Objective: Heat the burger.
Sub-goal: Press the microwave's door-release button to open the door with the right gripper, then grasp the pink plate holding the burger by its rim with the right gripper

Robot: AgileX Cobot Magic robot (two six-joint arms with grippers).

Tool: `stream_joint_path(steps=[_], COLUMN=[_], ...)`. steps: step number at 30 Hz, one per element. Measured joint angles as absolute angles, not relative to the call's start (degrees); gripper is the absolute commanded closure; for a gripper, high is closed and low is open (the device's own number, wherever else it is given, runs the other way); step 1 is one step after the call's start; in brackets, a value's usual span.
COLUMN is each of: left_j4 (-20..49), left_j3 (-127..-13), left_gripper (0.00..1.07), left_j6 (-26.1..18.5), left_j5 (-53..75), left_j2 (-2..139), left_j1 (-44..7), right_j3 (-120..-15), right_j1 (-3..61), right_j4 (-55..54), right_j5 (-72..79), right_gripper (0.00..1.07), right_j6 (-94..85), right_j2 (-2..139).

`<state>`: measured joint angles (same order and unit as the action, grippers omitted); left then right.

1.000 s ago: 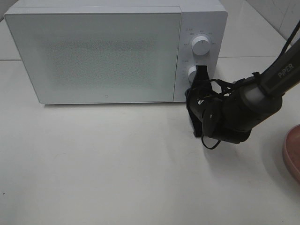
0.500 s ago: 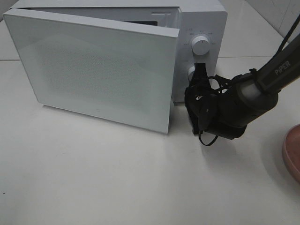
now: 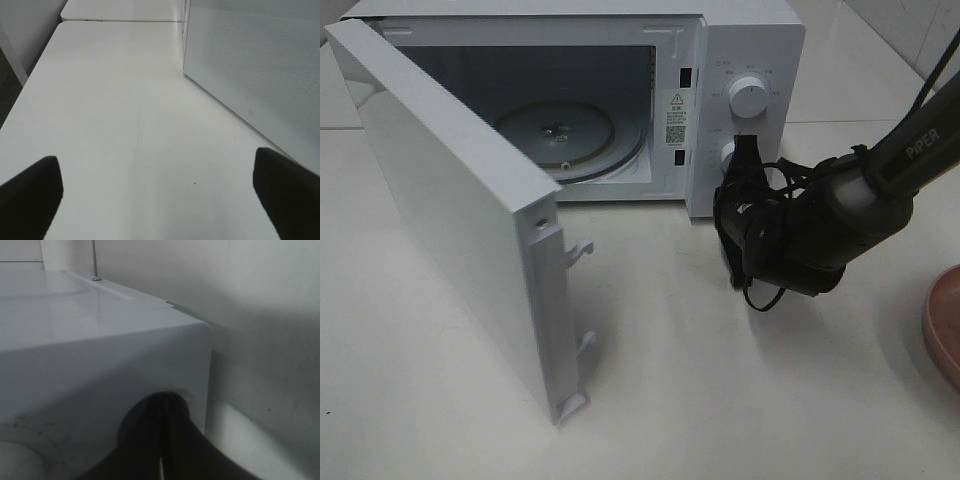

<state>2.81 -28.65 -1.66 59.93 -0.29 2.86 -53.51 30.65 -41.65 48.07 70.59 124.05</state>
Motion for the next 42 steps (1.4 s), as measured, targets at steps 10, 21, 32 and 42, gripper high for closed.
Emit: stream_joint_path(steps=[10,21,32,42], left_j4=[2.81,2.81,2.81,2.81], left_j3=[-28.65,-28.65,-28.65,-28.65], left_gripper=[0.09,0.09,0.09,0.09], left_j6=[-1.66,-1.66,-1.66,-1.66], left_j5=[59.93,59.93,59.93,59.93], left_j2=[-0.29,-0.29,-0.29,-0.29], left_j1=[2.86,2.86,2.86,2.86], right_j3=[-51.8,-47.96,-41.83,-36.61], right_j1=[31.86,31.97,31.97,31.97], right_j4=[-41.88,-40.22,-36.15,-30.42], right_j5=[51.68,49.27,43.66,38.1], right_gripper=[1.07,1.07,1.07,1.06], right_j6=[72.71,73.63,73.05,72.94], right_j2=[123.53,119.69,112.99,105.88])
